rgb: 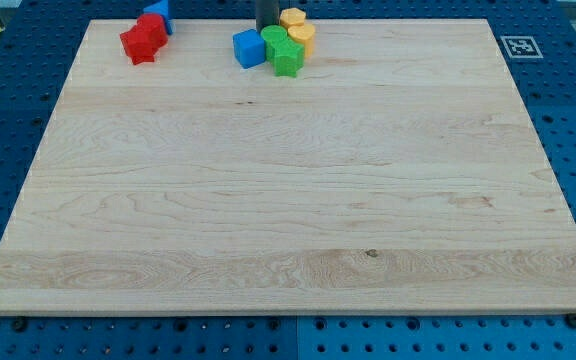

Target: Push green circle along with green star towards center

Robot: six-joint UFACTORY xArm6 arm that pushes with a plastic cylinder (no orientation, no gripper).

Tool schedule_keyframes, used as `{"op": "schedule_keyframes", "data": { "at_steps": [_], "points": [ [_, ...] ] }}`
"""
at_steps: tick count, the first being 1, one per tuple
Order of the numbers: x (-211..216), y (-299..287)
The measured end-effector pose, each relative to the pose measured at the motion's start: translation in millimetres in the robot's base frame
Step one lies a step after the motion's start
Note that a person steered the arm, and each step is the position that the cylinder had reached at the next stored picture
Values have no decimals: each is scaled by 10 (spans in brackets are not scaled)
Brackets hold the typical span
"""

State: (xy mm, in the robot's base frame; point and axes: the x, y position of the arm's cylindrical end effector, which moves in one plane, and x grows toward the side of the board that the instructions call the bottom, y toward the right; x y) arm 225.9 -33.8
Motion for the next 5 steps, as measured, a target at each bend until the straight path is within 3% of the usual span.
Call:
{"op": "schedule_keyframes", "data": {
  "at_steps": [2,5],
  "points": [
    [413,70],
    [1067,700]
  ]
}}
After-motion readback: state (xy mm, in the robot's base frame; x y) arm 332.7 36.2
